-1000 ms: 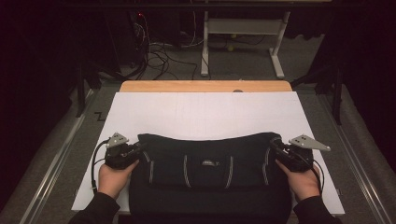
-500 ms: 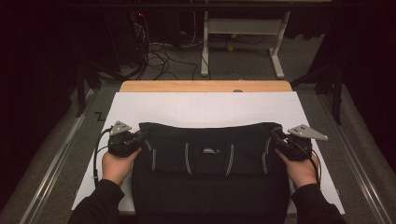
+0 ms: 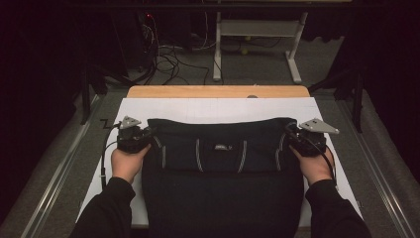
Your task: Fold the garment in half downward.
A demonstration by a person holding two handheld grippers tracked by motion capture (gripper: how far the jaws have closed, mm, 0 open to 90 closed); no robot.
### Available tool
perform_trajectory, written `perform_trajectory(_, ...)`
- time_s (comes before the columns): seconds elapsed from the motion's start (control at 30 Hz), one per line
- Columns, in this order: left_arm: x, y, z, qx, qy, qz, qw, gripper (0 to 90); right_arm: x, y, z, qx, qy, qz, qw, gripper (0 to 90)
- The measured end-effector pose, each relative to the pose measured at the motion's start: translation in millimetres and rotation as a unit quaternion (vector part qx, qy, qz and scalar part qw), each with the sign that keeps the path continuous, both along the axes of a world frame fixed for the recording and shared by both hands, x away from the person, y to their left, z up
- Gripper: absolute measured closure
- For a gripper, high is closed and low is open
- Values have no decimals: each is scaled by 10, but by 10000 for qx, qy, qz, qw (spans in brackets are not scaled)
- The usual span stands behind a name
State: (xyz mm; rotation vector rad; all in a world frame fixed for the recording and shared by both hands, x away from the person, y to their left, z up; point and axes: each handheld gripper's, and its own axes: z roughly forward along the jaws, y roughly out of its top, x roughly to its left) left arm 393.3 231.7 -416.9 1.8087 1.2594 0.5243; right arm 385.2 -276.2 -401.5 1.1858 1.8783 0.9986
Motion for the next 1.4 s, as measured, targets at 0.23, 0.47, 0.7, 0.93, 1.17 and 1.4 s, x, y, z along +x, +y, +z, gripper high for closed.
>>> perform_trajectory(0.23, 186, -45, 39, 88, 65, 149, 9998, 741, 215, 42, 53, 4, -53, -133, 9999, 776)
perform_trajectory(0.47, 269, -31, -194, 36, 479, 226, 9986, 733, 443, 106, -141, -304, 247, -137, 9991, 768)
perform_trajectory(0.7, 318, -49, -297, -89, 781, 308, 9964, 612, 535, 108, -278, -185, 608, -227, 9977, 623)
perform_trajectory(0.93, 114, 74, -309, -485, 777, 325, 9953, 368, 371, 12, -274, 203, 628, -344, 9972, 377)
perform_trajectory(1.17, -287, -118, -324, -415, 668, -475, 9958, 366, -34, -1, -373, 423, 709, 184, 9964, 419)
perform_trajectory(1.4, -364, -244, -516, -75, 1033, -649, 9925, 391, -263, 125, -642, 232, 1143, 516, 9918, 447)
